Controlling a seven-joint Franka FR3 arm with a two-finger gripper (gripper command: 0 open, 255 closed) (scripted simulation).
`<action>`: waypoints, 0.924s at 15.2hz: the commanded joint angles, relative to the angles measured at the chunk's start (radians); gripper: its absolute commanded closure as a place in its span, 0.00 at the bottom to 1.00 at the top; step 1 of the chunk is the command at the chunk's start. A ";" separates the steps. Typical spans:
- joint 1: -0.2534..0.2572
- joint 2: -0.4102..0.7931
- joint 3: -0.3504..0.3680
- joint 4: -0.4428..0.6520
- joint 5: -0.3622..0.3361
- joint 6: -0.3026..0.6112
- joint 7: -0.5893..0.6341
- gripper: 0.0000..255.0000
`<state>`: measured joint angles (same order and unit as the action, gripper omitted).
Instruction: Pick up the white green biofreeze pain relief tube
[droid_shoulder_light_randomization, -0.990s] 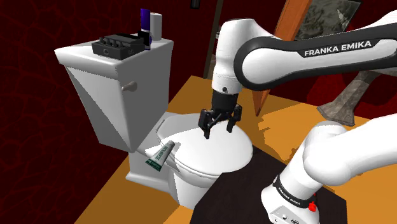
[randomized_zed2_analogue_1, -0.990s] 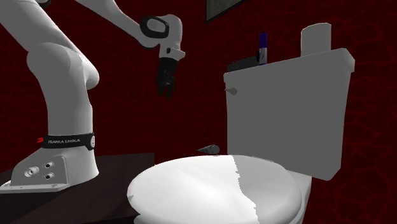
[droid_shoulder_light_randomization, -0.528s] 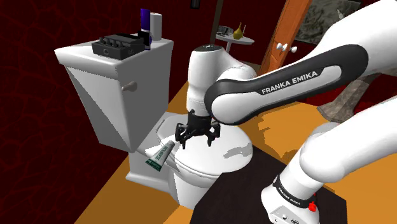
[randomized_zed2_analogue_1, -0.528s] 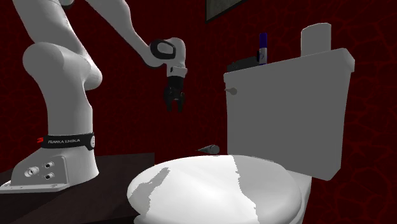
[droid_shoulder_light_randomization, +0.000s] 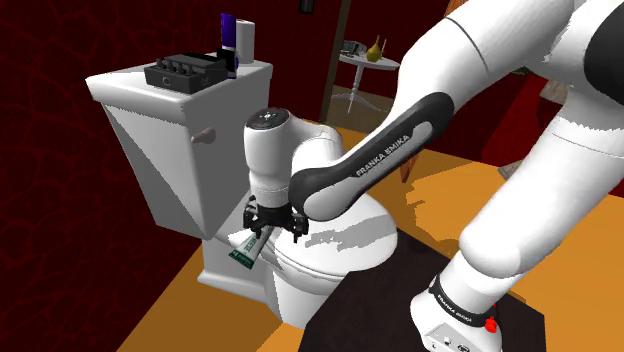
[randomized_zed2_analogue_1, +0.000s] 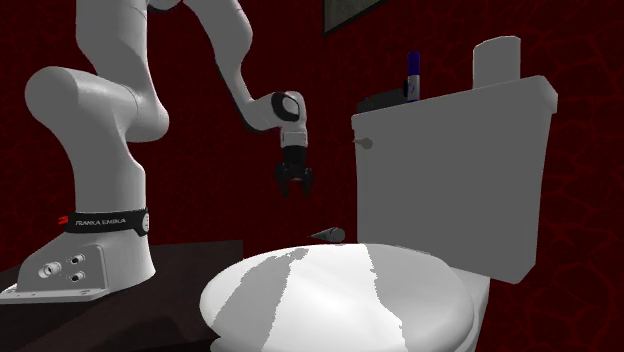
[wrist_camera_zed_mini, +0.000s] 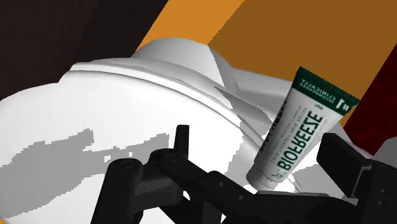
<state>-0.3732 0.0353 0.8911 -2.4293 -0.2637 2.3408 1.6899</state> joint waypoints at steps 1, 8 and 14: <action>0.011 0.144 -0.020 0.071 -0.207 -0.019 0.229 0.00; 0.225 0.463 -0.256 0.340 -0.508 -0.142 0.640 0.00; 0.260 0.535 -0.301 0.368 -0.564 -0.120 0.695 0.00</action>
<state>-0.1181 0.5596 0.5967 -2.0635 -0.8184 2.2152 2.3760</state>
